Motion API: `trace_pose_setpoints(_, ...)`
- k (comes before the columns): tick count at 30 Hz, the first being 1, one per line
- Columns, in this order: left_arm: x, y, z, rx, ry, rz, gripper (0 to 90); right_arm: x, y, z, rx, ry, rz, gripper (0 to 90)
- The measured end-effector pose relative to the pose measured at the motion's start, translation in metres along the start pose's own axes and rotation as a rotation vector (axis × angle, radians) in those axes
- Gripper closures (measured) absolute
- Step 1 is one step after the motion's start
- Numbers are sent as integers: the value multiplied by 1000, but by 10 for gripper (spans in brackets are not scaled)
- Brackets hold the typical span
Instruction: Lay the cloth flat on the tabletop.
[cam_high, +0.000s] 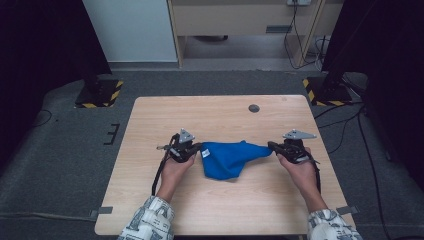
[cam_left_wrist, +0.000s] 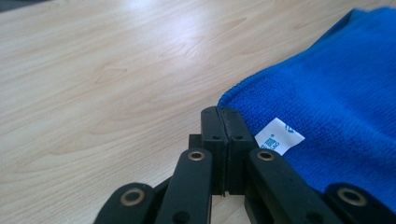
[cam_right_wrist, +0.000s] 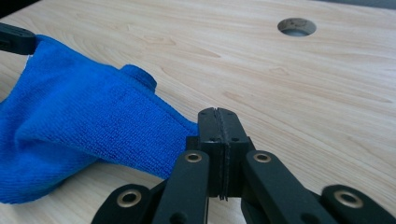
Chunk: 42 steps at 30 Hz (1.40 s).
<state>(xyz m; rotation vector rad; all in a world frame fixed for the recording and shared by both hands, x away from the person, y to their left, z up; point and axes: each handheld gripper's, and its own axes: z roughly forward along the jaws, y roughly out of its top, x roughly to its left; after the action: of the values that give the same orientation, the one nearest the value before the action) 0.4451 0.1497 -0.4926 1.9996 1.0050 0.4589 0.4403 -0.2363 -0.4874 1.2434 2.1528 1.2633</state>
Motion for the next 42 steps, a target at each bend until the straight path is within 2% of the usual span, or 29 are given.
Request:
trace_pose_setpoints(8,-3,9,-8,-43,-20,-10,892,0,10,-13,-22,3,-7,900)
trace_pose_setpoints(12,-6,16,-17,-71,-24,0,892,3,19,-16,-41,10,-19,900)
trace_pose_setpoints(19,-4,21,-25,-87,-13,4,892,9,31,-21,-54,10,-33,900)
trace_pose_setpoints(24,0,26,-34,-127,-26,-26,893,9,38,-29,-83,10,-34,900)
trace_pose_setpoints(28,-1,32,-38,-129,-19,-6,893,11,43,-34,-97,16,-48,900)
trace_pose_setpoints(32,-3,38,-41,-144,-18,-5,893,12,48,-39,-108,14,-49,900)
trace_pose_setpoints(37,-3,48,-41,-139,-17,10,894,10,53,-44,-111,7,-52,900)
trace_pose_setpoints(42,-5,60,-52,-159,-13,33,894,9,58,-49,-120,7,-47,900)
